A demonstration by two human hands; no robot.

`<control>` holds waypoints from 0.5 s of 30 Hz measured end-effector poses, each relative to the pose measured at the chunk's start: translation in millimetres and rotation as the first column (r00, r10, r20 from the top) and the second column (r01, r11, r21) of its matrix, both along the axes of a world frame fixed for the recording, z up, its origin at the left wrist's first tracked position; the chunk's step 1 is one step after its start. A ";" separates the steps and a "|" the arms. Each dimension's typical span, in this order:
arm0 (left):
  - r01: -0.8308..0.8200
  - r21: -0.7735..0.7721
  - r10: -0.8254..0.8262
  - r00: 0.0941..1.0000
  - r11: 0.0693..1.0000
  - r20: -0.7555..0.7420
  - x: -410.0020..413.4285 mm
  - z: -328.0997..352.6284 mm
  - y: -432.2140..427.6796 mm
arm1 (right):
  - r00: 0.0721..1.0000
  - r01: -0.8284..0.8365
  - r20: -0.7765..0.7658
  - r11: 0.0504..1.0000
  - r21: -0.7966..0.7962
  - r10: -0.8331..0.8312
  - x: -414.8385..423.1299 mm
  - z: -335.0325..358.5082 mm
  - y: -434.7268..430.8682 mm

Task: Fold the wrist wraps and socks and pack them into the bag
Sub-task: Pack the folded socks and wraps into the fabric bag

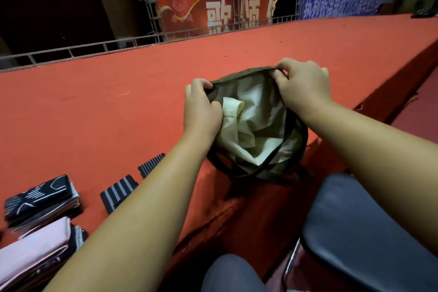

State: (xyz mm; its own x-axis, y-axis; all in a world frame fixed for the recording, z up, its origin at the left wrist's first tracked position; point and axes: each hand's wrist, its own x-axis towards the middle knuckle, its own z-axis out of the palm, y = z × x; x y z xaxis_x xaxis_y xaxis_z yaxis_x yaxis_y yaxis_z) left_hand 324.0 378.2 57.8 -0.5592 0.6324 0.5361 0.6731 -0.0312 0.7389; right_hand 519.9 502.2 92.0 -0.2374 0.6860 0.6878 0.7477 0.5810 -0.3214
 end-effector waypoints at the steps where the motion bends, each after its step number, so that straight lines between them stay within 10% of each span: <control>1: 0.007 0.010 -0.006 0.999 1.000 -0.038 1.0 10.1 -3.5 | 1.000 -0.016 -0.017 0.999 -0.028 0.015 2.9 7.9 -0.8; 7: -0.042 0.011 0.043 0.881 0.999 -0.472 -12.0 85.2 -24.5 | 0.997 -0.052 -0.058 0.994 -0.096 0.046 30.0 73.6 -16.7; 15: -0.342 -0.237 0.035 0.631 0.909 -0.775 -9.8 132.4 -50.7 | 0.857 0.000 0.511 0.992 -0.125 0.064 45.8 99.0 -25.3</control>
